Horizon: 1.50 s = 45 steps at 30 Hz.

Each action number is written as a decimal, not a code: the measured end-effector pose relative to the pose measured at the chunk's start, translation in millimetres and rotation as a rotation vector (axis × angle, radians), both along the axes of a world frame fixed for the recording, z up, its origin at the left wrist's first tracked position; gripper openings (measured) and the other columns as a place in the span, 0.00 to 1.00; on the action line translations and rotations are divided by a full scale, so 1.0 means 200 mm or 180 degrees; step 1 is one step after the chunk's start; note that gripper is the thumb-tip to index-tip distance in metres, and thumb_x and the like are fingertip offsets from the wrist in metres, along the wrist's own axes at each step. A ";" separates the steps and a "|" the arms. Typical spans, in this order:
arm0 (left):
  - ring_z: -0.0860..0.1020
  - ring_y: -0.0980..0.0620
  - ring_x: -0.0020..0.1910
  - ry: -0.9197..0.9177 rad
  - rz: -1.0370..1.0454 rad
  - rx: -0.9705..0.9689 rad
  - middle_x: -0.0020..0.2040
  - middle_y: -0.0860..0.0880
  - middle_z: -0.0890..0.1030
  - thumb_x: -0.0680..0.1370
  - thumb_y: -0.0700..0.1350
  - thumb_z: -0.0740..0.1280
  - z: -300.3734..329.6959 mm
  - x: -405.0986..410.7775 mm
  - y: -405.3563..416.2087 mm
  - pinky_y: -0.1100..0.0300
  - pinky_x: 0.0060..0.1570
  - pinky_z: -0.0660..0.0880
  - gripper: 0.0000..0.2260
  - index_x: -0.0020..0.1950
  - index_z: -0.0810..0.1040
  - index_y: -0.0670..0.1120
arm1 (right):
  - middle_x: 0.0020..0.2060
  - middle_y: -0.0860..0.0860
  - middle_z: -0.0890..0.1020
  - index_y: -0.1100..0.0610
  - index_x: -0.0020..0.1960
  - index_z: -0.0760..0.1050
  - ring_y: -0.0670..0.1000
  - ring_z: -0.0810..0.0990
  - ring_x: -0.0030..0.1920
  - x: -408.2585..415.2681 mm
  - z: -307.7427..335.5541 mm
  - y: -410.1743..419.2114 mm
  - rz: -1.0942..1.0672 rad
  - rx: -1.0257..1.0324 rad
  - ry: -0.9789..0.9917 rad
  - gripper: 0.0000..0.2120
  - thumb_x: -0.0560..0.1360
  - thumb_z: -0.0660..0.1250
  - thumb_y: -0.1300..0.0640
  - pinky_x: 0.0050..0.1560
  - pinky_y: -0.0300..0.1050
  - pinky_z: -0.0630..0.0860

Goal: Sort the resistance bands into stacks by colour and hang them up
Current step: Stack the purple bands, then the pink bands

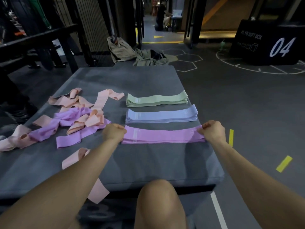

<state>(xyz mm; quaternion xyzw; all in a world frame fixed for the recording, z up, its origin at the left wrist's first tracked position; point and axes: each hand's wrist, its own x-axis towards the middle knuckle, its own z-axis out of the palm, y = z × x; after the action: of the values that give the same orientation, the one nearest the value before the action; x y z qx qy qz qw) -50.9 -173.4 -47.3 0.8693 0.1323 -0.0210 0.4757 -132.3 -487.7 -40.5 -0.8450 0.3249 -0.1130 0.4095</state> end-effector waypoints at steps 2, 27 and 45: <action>0.82 0.39 0.47 -0.0010 -0.0015 0.0102 0.48 0.40 0.84 0.71 0.38 0.69 -0.01 0.00 0.00 0.48 0.52 0.78 0.08 0.49 0.83 0.41 | 0.45 0.59 0.82 0.58 0.45 0.78 0.57 0.79 0.45 0.00 0.00 0.00 0.0011 -0.0067 0.0021 0.06 0.69 0.72 0.61 0.49 0.46 0.75; 0.73 0.50 0.60 -0.1138 -0.1811 0.1168 0.61 0.48 0.75 0.66 0.47 0.78 0.02 0.00 0.05 0.58 0.60 0.68 0.26 0.61 0.75 0.45 | 0.60 0.56 0.73 0.59 0.64 0.72 0.57 0.69 0.63 0.10 0.05 0.29 0.2159 -0.1476 0.0048 0.26 0.69 0.74 0.53 0.63 0.45 0.65; 0.73 0.52 0.58 -0.0732 -0.2663 0.1377 0.59 0.50 0.74 0.67 0.49 0.76 -0.07 0.07 0.11 0.61 0.59 0.68 0.25 0.62 0.75 0.47 | 0.58 0.53 0.71 0.55 0.66 0.71 0.53 0.70 0.61 0.14 -0.01 0.37 0.2774 -0.1314 0.0520 0.30 0.67 0.75 0.50 0.64 0.42 0.66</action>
<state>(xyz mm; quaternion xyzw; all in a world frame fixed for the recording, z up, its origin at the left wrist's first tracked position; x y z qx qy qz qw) -37.8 -152.2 -60.7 0.9236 -0.2808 -0.0863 0.2463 -104.2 -413.6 -43.3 -0.9720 -0.0571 0.0735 0.2158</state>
